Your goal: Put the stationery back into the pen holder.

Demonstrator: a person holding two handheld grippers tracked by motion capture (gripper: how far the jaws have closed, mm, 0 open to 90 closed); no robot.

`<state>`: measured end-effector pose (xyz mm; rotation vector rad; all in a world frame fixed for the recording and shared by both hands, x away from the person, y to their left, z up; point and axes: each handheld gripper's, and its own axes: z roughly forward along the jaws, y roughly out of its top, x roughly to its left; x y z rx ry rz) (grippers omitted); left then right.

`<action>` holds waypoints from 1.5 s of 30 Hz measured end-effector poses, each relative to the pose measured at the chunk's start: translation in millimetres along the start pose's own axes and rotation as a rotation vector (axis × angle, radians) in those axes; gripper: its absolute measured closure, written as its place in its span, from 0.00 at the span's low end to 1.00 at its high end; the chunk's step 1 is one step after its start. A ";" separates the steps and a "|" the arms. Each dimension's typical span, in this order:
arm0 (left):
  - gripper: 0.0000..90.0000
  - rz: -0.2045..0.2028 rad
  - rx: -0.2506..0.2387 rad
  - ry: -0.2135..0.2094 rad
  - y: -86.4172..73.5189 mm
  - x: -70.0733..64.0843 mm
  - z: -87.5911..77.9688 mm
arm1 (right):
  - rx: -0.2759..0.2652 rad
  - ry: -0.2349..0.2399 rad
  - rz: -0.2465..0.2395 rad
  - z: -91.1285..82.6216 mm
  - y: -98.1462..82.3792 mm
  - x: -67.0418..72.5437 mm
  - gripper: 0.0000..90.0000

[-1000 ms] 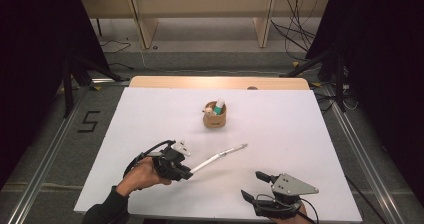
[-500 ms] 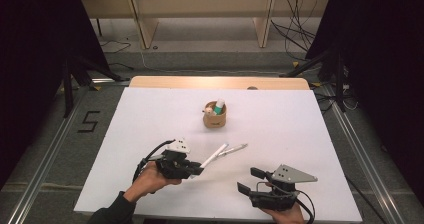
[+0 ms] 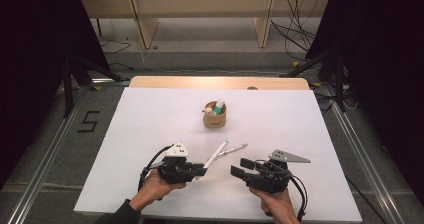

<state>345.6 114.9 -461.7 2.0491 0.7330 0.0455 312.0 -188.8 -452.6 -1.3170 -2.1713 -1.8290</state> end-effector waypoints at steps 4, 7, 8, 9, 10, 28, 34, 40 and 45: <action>0.86 -0.004 -0.017 -0.005 -1.2 -3.6 0.3 | 0.000 0.026 0.038 8.7 4.1 -1.6 0.47; 0.86 0.001 -0.021 -0.008 -2.2 -6.5 0.8 | -0.003 0.046 0.073 13.5 6.8 -2.3 0.49; 0.86 0.004 -0.024 -0.007 -2.7 -7.3 1.2 | -0.007 0.054 0.082 15.1 7.7 -3.1 0.50; 0.86 0.001 -0.030 -0.007 -3.4 -8.2 2.0 | -0.009 0.059 0.094 16.5 8.2 -3.9 0.51; 0.86 0.003 -0.026 -0.008 -3.7 -8.6 2.4 | -0.006 0.064 0.107 17.8 8.9 -4.4 0.52; 0.86 -0.011 -0.040 -0.055 -7.7 -18.5 5.6 | 0.010 0.108 0.197 38.1 12.9 -6.1 0.69; 0.86 -0.010 -0.045 -0.064 -7.7 -20.7 5.0 | 0.012 0.107 0.210 41.4 12.9 -6.9 0.74; 0.86 -0.012 -0.050 -0.067 -7.5 -21.2 4.3 | 0.008 0.110 0.224 43.1 13.2 -7.8 0.81; 0.86 -0.007 -0.050 -0.069 -7.6 -21.3 4.0 | 0.005 0.109 0.219 43.7 13.1 -7.5 0.84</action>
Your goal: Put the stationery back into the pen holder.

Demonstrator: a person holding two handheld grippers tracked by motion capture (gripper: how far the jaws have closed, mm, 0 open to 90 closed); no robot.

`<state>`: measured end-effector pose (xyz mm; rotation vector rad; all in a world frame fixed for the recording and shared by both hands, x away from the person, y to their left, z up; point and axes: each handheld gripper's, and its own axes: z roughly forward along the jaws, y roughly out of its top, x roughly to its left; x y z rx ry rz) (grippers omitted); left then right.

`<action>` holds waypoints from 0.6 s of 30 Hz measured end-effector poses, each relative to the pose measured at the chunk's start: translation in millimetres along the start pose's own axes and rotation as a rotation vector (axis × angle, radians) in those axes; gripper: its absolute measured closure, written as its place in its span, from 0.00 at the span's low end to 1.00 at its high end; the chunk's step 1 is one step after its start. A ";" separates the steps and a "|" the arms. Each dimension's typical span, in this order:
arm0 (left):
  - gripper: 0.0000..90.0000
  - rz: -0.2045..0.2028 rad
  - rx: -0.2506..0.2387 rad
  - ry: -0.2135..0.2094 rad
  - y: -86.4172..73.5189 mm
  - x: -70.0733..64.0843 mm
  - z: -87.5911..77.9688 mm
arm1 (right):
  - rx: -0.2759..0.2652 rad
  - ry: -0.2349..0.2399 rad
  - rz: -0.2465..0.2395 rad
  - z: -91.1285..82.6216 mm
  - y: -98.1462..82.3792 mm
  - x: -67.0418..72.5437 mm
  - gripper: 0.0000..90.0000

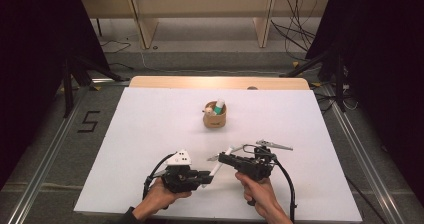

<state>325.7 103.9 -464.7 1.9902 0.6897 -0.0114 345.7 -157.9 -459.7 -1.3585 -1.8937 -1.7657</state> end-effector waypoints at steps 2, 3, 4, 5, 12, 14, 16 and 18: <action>0.86 0.005 -0.001 -0.003 0.1 0.2 -0.1 | 0.000 0.006 0.000 -0.1 0.1 -0.1 0.85; 0.86 0.005 -0.003 -0.005 0.0 0.2 0.1 | 0.000 0.012 0.001 -0.3 0.2 -0.2 0.86; 0.86 0.008 -0.002 -0.007 0.1 0.1 0.2 | 0.001 0.025 0.007 -0.6 0.5 0.6 0.87; 0.86 0.009 -0.002 -0.010 0.0 -0.2 0.4 | 0.001 0.025 0.007 -0.6 0.5 0.6 0.87; 0.51 0.001 0.005 -0.026 2.0 1.6 0.0 | -0.013 0.014 -0.045 -4.5 4.4 5.7 0.88; 0.46 0.003 0.018 -0.022 2.8 2.5 -1.0 | -0.017 0.003 -0.056 -6.1 5.7 5.8 0.88; 0.44 0.013 0.032 -0.003 2.4 3.7 -1.4 | -0.018 0.001 -0.061 -6.7 6.4 5.6 0.88; 0.40 0.006 0.025 -0.005 1.3 5.5 -2.7 | -0.027 -0.018 -0.081 -8.6 8.3 5.4 0.88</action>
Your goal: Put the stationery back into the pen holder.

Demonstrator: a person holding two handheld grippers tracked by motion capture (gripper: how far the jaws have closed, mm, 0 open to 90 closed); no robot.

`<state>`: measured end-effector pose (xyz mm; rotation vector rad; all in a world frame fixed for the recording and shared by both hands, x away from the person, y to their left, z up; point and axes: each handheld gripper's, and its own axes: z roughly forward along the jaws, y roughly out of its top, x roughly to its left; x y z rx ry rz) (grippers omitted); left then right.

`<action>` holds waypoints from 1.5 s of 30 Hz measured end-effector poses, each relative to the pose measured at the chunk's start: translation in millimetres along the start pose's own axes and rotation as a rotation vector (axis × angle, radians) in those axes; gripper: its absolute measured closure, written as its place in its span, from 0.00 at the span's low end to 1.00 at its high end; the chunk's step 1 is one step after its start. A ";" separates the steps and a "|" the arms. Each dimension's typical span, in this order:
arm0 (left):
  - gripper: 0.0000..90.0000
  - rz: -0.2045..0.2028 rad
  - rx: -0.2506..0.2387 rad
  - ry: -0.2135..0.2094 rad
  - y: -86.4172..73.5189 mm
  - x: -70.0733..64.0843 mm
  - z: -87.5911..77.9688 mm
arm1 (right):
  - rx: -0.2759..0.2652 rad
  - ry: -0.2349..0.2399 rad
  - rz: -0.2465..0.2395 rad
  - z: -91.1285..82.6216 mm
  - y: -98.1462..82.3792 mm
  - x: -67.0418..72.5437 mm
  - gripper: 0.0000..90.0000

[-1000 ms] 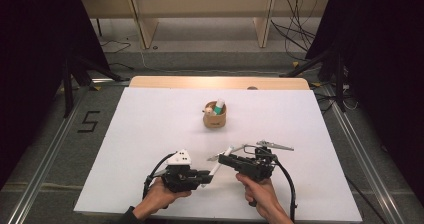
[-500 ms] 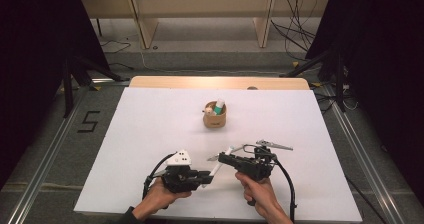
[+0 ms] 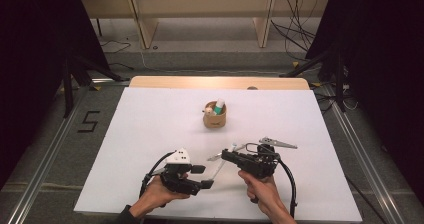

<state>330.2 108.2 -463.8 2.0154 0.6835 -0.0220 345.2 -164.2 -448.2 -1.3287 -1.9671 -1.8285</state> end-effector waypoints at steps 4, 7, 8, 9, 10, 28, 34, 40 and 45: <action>0.36 0.010 -0.023 -0.006 -0.8 2.4 -3.8 | -0.009 -0.007 -0.010 -2.0 1.9 -0.4 0.88; 0.33 0.019 -0.050 -0.002 -0.5 3.3 -7.6 | -0.019 -0.014 -0.016 -5.1 4.7 -0.3 0.88; 0.31 0.023 -0.065 0.007 -0.6 3.9 -9.1 | -0.027 -0.015 -0.020 -6.2 5.9 -0.6 0.88; 0.30 0.024 -0.070 0.012 -0.6 4.2 -9.7 | -0.030 -0.017 -0.018 -7.7 7.3 -0.7 0.88; 0.30 0.026 -0.083 0.024 -0.7 4.7 -11.1 | -0.034 -0.019 -0.021 -8.1 7.9 -0.9 0.88; 0.19 0.026 -0.137 0.188 -15.0 30.2 -32.5 | -0.105 -0.101 -0.093 -15.6 31.6 -6.4 0.88; 0.18 0.023 -0.146 0.222 -20.3 35.4 -39.6 | -0.123 -0.124 -0.108 -15.4 45.6 -6.1 0.88; 0.17 0.006 -0.158 0.241 -22.9 38.6 -44.3 | -0.143 -0.143 -0.136 -12.4 60.6 -4.9 0.88; 0.17 0.004 -0.154 0.246 -25.8 38.1 -42.3 | -0.154 -0.164 -0.160 -7.4 75.4 -5.1 0.88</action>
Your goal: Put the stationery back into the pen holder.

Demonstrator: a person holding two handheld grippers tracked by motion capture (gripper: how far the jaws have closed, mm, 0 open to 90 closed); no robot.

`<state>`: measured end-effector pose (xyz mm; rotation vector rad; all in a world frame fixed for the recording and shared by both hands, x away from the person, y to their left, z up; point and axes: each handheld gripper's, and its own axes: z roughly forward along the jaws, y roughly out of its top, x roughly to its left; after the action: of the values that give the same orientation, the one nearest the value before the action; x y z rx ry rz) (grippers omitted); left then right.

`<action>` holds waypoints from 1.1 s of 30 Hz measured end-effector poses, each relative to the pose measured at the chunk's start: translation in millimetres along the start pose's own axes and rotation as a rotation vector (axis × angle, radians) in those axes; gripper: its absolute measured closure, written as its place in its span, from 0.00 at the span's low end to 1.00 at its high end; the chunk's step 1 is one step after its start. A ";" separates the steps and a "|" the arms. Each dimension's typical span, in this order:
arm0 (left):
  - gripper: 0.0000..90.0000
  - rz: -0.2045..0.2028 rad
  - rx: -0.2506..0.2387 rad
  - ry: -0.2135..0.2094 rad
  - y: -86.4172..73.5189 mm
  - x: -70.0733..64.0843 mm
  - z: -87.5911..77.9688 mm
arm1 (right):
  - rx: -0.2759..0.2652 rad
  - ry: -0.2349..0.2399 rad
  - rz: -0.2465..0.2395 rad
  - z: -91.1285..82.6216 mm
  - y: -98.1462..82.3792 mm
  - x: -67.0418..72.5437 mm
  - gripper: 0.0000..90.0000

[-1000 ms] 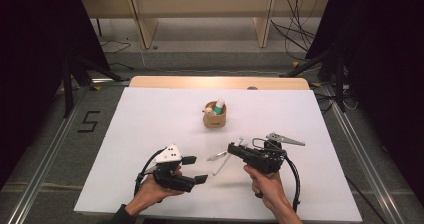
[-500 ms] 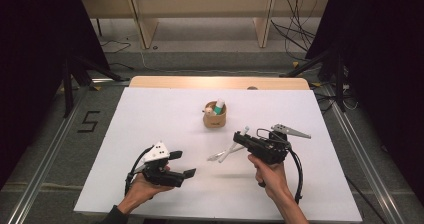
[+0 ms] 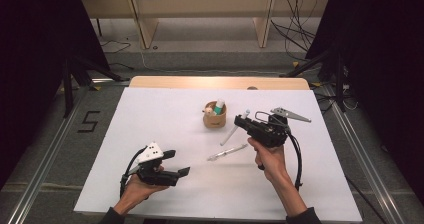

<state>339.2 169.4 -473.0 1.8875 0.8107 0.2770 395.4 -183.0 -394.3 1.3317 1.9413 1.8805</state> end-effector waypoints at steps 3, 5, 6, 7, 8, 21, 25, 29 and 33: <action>0.17 0.013 0.006 0.005 -0.1 -0.6 0.5 | -0.006 -0.010 -0.006 4.9 8.7 -1.7 0.88; 0.17 0.008 0.006 0.005 -0.4 -0.5 0.5 | -0.007 -0.018 -0.004 9.0 14.1 -3.1 0.88; 0.17 0.010 0.006 0.005 -0.5 -0.4 0.5 | -0.009 -0.025 -0.002 11.3 16.6 -4.0 0.88; 0.17 0.008 0.006 0.006 -0.7 -0.6 0.5 | -0.013 -0.029 -0.004 13.6 19.3 -5.4 0.88; 0.17 0.005 0.006 0.006 -0.8 -0.8 0.5 | -0.017 -0.035 -0.002 15.9 21.9 -6.6 0.88; 0.17 0.011 0.007 0.018 -1.0 0.2 -0.5 | -0.031 -0.103 0.000 40.3 50.9 -21.6 0.88; 0.17 0.010 0.006 0.018 -1.2 0.6 -0.3 | -0.026 -0.114 -0.006 49.4 58.4 -22.4 0.88; 0.17 0.005 0.004 0.015 -1.7 0.5 0.4 | -0.031 -0.119 -0.009 57.0 65.4 -22.5 0.88; 0.17 0.002 0.008 0.012 -1.9 0.7 0.7 | -0.031 -0.133 -0.001 63.6 70.7 -25.2 0.88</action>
<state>339.3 169.8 -475.0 1.8955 0.8188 0.2869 485.2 -163.6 -359.2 1.4076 1.8405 1.7648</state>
